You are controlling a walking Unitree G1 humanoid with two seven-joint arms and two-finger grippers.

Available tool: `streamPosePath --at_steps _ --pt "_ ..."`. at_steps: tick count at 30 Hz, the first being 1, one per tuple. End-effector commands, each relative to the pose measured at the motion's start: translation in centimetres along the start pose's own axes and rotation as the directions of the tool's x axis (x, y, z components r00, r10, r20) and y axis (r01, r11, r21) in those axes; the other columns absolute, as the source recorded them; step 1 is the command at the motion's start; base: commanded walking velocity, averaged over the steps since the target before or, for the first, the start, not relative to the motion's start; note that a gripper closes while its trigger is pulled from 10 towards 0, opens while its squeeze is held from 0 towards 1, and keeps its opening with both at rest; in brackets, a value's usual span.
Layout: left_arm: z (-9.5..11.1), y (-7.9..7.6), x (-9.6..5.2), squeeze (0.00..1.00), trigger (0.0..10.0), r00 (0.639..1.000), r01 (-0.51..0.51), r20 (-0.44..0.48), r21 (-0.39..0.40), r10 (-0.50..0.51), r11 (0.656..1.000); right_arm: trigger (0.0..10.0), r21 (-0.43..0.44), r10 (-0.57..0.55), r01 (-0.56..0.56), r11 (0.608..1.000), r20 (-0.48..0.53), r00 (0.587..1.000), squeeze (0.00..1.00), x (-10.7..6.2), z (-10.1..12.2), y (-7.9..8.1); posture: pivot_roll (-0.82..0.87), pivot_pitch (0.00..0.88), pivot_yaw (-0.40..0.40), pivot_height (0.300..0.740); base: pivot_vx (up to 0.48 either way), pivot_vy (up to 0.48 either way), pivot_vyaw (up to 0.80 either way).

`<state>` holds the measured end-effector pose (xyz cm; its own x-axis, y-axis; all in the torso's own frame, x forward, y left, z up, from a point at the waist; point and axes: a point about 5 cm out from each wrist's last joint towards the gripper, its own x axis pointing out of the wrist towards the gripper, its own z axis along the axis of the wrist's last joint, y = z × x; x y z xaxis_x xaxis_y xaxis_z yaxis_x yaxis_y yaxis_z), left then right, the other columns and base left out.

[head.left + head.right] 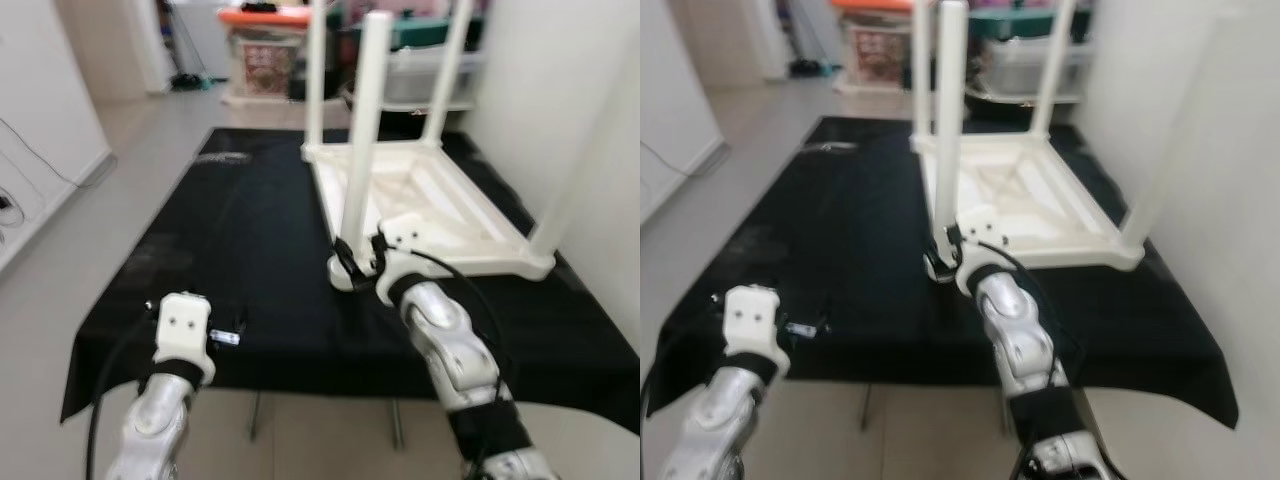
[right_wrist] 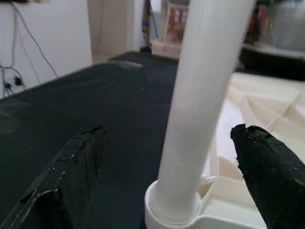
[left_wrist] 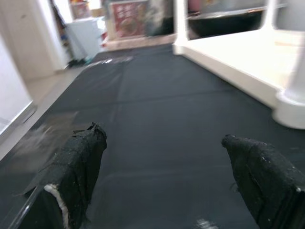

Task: Building children table

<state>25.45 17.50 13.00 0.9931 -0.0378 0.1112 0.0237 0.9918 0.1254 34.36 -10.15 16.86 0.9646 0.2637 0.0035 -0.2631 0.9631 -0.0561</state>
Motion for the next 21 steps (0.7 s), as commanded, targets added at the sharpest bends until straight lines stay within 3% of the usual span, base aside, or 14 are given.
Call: streamPosePath --at_steps 1,4,6,10,12,14,21 --pt "-0.1 -0.1 0.0 0.0 10.0 1.0 0.001 -0.012 0.006 -0.001 1.0 10.0 0.0 -0.056 0.057 0.998 -0.03 0.998 0.0 0.0 -0.3 -1.0 0.16 0.0 -0.089 0.74 0.0 0.0 0.0" --pt "-0.4 0.3 -0.3 0.0 10.0 1.0 -0.02 -0.024 0.012 0.02 1.0 10.0 0.047 -0.231 0.233 0.971 -0.061 0.971 0.0 0.1 -0.6 -3.6 0.16 0.0 -0.098 0.74 0.0 0.0 0.0" --pt "-0.5 0.4 -0.4 0.0 10.0 0.999 -0.03 -0.029 0.01 0.031 0.999 10.0 0.075 -0.354 0.359 0.93 -0.072 0.933 0.0 0.0 -0.6 -5.7 0.16 0.0 -0.105 0.74 0.0 0.0 0.0" --pt "-0.6 0.3 -0.4 0.0 10.0 0.999 -0.032 -0.03 0.009 0.032 0.999 10.0 0.106 -0.391 0.396 0.912 -0.066 0.918 0.0 -0.1 -0.4 -6.4 0.16 0.0 -0.106 0.74 0.0 0.0 0.0" --pt "-0.6 0.0 -0.4 0.0 10.0 0.999 -0.03 -0.031 0.005 0.03 1.0 10.0 0.166 -0.321 0.319 0.933 -0.018 0.947 0.0 0.1 0.4 -6.2 0.16 0.0 -0.108 0.74 0.0 0.0 0.0" --pt "-0.7 -0.1 -0.4 0.0 10.0 0.999 -0.028 -0.033 0.003 0.028 1.0 10.0 0.161 -0.276 0.274 0.948 -0.008 0.961 0.0 0.1 0.6 -6.1 0.16 0.0 -0.107 0.74 0.0 0.0 0.0" --pt "-0.6 -0.2 0.0 0.0 10.0 0.999 -0.024 -0.029 -0.004 0.024 1.0 10.0 0.082 -0.301 0.305 0.949 -0.051 0.952 0.0 1.5 0.2 -6.3 0.16 0.0 -0.11 0.74 0.0 0.0 0.0"
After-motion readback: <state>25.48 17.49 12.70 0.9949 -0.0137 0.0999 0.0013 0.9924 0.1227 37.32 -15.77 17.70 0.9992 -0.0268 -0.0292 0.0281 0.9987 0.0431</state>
